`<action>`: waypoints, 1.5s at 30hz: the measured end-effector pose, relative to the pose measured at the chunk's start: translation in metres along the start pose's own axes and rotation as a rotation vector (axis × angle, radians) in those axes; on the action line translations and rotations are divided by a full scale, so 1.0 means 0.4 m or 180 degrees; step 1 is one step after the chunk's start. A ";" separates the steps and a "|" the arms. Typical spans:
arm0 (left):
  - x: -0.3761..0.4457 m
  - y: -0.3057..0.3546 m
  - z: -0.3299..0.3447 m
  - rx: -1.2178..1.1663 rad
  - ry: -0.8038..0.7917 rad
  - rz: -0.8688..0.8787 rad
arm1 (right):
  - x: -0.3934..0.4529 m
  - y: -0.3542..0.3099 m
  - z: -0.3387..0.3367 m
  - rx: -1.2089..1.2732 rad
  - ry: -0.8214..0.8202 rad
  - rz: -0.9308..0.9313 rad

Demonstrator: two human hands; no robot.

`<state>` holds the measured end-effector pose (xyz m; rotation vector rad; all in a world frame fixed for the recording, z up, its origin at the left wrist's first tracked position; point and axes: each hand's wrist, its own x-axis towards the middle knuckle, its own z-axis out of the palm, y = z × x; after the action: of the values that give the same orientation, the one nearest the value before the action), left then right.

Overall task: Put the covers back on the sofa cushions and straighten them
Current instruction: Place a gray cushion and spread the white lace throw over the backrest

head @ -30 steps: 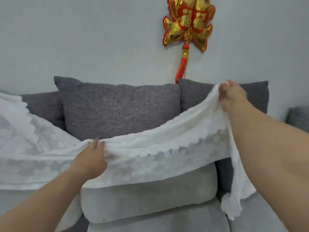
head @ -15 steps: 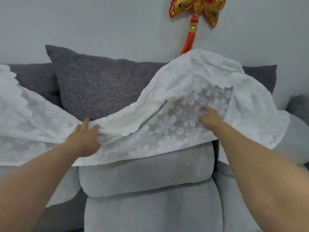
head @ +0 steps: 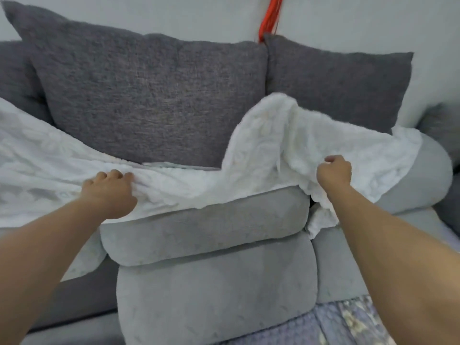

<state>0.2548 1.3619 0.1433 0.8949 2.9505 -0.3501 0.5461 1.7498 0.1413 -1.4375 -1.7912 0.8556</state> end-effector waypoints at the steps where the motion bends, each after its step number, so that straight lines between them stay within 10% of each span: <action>1: 0.004 -0.002 0.005 0.0036 -0.0035 -0.0003 | -0.004 0.000 0.003 0.0084 -0.0121 -0.0010; 9: 0.012 -0.004 0.041 -0.0053 -0.0495 0.0003 | -0.034 -0.002 0.075 0.0846 -0.1772 0.0371; 18: 0.016 0.036 0.061 0.0191 0.0186 0.0276 | -0.040 -0.047 0.176 -0.0669 -0.2134 0.0029; 25: 0.104 0.046 0.033 0.1301 0.1141 0.0398 | 0.084 -0.043 0.223 0.0414 -0.0727 -0.0209; 31: 0.199 0.124 0.050 0.1452 0.0937 -0.0313 | 0.149 0.068 0.267 -0.1326 -0.1541 -0.1009; 36: 0.195 0.107 0.124 -0.0388 0.1132 -0.0351 | 0.125 0.074 0.272 -0.1880 -0.1470 -0.1589; 45: -0.081 0.037 0.210 -0.1838 0.0921 0.0077 | -0.145 0.083 0.250 -0.0374 -0.0054 -0.0452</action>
<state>0.2878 1.3374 0.0619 0.9482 2.9951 0.6549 0.4904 1.6907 0.0523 -1.3596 -1.9587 0.7020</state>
